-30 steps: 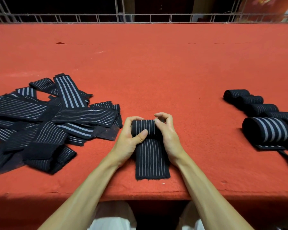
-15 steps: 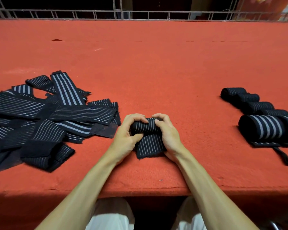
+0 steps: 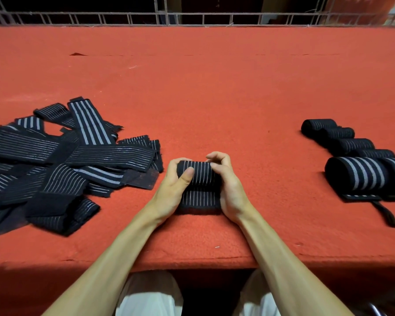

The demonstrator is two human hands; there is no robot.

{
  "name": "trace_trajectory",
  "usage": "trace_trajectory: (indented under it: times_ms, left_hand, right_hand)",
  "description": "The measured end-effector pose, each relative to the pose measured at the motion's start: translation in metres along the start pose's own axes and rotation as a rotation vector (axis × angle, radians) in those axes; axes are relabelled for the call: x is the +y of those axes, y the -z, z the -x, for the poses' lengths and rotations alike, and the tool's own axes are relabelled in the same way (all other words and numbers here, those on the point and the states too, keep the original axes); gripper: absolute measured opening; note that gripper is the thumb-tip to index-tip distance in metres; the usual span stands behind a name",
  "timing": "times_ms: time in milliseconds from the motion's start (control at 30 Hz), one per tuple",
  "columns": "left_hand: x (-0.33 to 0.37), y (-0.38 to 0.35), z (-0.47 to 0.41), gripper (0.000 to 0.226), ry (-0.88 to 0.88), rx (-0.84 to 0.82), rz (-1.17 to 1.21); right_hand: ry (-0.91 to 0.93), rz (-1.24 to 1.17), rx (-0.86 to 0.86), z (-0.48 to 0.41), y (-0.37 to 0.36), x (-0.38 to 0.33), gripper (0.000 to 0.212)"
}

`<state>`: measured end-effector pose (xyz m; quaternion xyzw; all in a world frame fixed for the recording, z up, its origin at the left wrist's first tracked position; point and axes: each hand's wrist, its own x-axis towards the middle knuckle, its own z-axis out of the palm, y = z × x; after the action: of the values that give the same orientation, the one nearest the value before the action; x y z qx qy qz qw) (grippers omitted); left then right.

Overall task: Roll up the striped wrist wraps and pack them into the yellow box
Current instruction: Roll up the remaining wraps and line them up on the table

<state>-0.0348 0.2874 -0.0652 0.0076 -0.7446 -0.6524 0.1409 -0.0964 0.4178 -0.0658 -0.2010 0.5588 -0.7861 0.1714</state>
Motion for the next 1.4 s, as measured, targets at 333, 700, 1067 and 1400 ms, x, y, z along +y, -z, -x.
trace_trajectory:
  times_ms: [333,700,1067,1400]
  left_hand:
    - [0.007,0.006,0.003,0.038,-0.034,0.148,0.102]
    - [0.047,-0.014,0.009,0.043,0.093,0.080,0.175]
    - [0.078,-0.116,-0.069,0.023,0.154,-0.016,0.050]
    - [0.036,-0.221,-0.140,0.008,0.265,-0.047,0.098]
  right_hand:
    - [-0.110,0.122,0.137,-0.001,-0.007,-0.010,0.010]
    - [-0.183,0.093,0.034,0.017,0.041,-0.080,0.033]
    - [-0.222,0.751,-0.077,-0.010,0.158,-0.170,0.029]
    - [-0.097,1.100,0.535,-0.041,0.291,-0.180,0.012]
